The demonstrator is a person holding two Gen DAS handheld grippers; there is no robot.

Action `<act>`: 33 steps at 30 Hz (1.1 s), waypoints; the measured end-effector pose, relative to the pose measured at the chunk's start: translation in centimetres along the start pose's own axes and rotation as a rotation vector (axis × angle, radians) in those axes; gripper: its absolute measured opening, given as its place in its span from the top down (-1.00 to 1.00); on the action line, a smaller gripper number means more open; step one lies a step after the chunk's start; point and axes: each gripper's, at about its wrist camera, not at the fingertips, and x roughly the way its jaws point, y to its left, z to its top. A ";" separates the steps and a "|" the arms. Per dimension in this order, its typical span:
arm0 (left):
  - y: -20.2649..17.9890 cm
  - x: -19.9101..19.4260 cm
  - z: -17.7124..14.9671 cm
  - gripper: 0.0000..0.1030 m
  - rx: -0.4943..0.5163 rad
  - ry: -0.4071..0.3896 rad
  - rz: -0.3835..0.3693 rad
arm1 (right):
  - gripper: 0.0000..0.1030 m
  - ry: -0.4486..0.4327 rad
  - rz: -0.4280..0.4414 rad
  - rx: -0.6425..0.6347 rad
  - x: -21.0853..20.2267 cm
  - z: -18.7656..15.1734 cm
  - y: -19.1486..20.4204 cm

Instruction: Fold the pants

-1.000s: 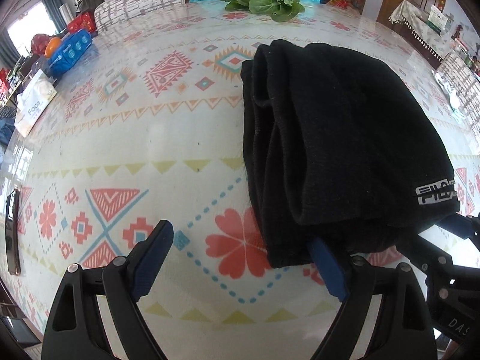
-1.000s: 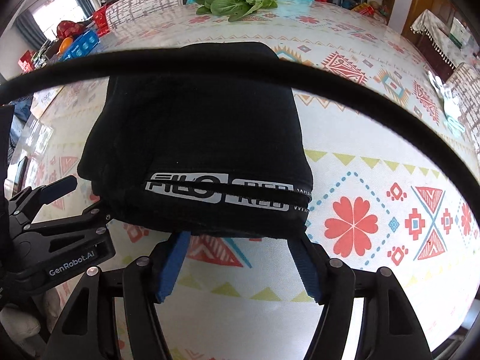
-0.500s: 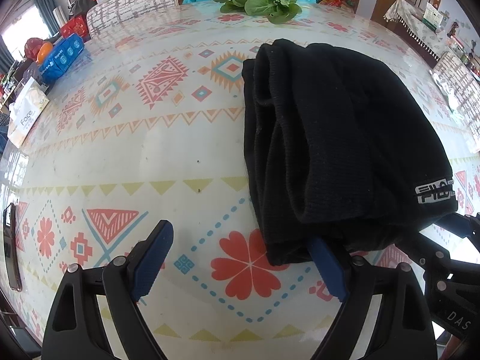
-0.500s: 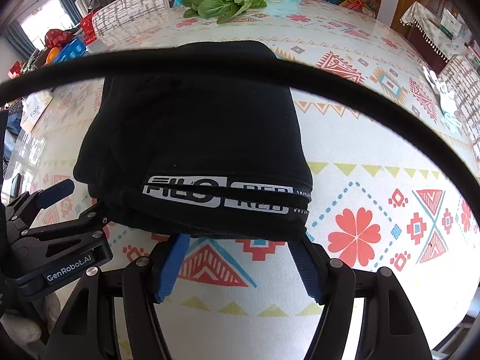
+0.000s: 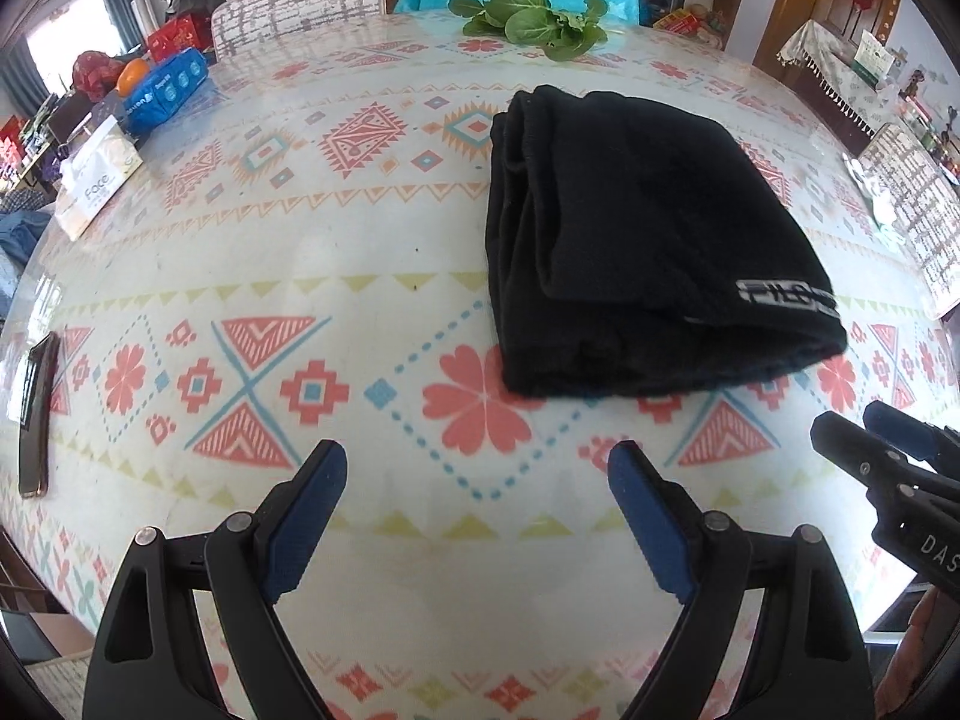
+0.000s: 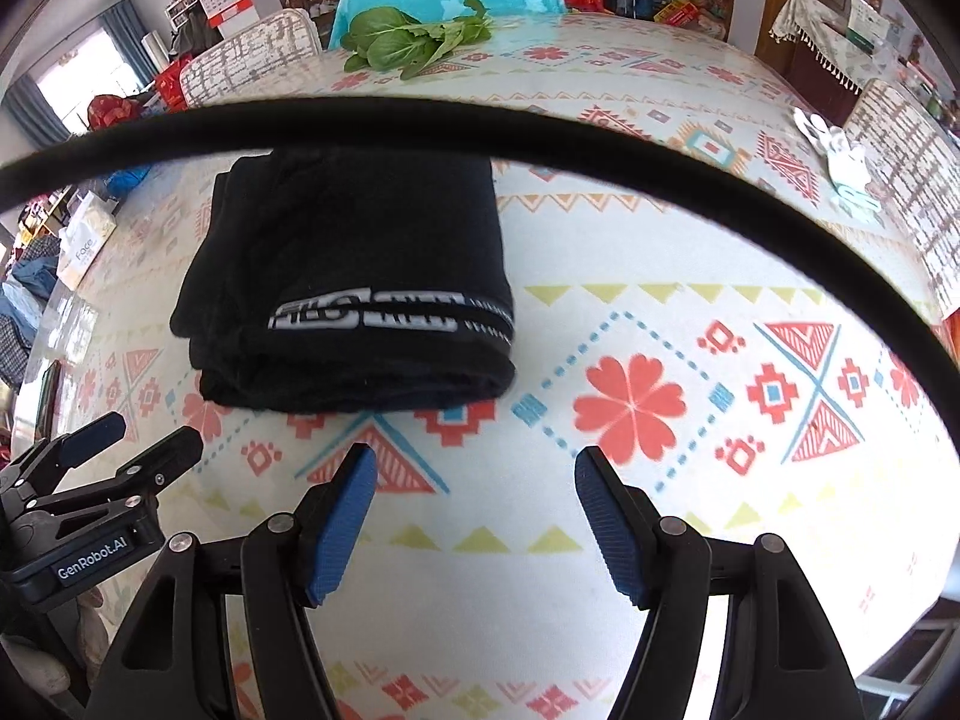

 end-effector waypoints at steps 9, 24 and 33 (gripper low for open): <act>-1.8 -3.7 -2.9 -0.72 -0.009 -0.055 0.015 | -0.48 -0.018 0.009 -0.018 -2.4 -3.4 -1.6; -3.4 -8.6 -5.1 -0.72 -0.032 -0.197 0.107 | -0.54 -0.089 0.023 -0.096 -5.0 -5.5 -1.6; -2.7 -11.8 -5.6 -0.72 -0.100 -0.325 0.158 | -0.57 -0.147 0.020 -0.128 -6.3 -5.9 -1.4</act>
